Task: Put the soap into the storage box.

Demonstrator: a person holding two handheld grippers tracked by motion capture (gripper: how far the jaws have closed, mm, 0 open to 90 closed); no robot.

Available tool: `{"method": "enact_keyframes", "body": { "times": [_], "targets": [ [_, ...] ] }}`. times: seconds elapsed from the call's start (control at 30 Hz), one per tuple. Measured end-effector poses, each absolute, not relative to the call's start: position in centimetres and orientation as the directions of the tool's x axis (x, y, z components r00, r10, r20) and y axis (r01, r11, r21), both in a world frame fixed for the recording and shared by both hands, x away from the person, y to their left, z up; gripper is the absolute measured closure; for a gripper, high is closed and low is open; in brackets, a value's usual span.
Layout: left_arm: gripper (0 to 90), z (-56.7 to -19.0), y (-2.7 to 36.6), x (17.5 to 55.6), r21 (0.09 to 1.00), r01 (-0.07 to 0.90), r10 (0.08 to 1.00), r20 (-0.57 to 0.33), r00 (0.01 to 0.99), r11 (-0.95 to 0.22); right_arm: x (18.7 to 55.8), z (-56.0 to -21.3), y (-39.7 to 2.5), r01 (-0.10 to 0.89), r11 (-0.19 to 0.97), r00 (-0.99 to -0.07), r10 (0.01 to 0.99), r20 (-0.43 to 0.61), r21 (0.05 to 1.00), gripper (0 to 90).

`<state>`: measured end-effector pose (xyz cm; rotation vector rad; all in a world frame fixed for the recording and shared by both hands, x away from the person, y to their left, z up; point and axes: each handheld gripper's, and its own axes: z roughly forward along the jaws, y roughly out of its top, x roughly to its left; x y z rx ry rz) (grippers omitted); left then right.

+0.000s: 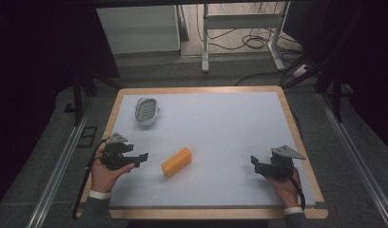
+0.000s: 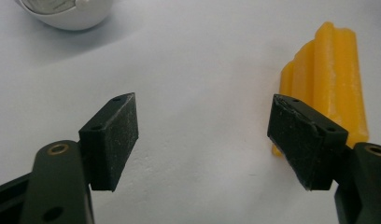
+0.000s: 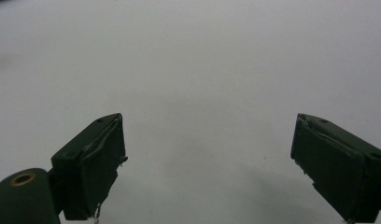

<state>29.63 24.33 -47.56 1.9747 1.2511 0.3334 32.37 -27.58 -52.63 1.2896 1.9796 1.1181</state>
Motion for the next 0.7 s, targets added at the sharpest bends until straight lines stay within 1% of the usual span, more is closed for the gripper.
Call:
{"method": "enact_keyframes", "body": {
  "times": [0.17,0.37,0.47,0.7],
  "targets": [
    [24.5,-47.1,24.4,29.7,0.713,0.659,0.858,-0.163,0.487,-0.239,32.4,-52.7,-27.5,0.483,0.209,-0.406,0.914,0.006,0.85,10.3],
    [23.8,-46.0,23.5,30.2,0.693,0.666,0.858,-0.136,0.496,-0.275,32.4,-52.6,-27.6,0.487,0.2,-0.398,0.917,0.012,0.85,10.3],
    [23.6,-44.6,22.3,30.5,0.694,0.645,0.838,-0.111,0.534,-0.319,32.4,-52.6,-27.6,0.485,0.202,-0.395,0.919,0.008,0.851,10.3],
    [23.1,-43.6,21.1,30.7,0.687,0.63,0.817,-0.092,0.569,-0.362,32.4,-52.6,-27.6,0.484,0.199,-0.394,0.919,0.009,0.852,10.3]
  ]
}}
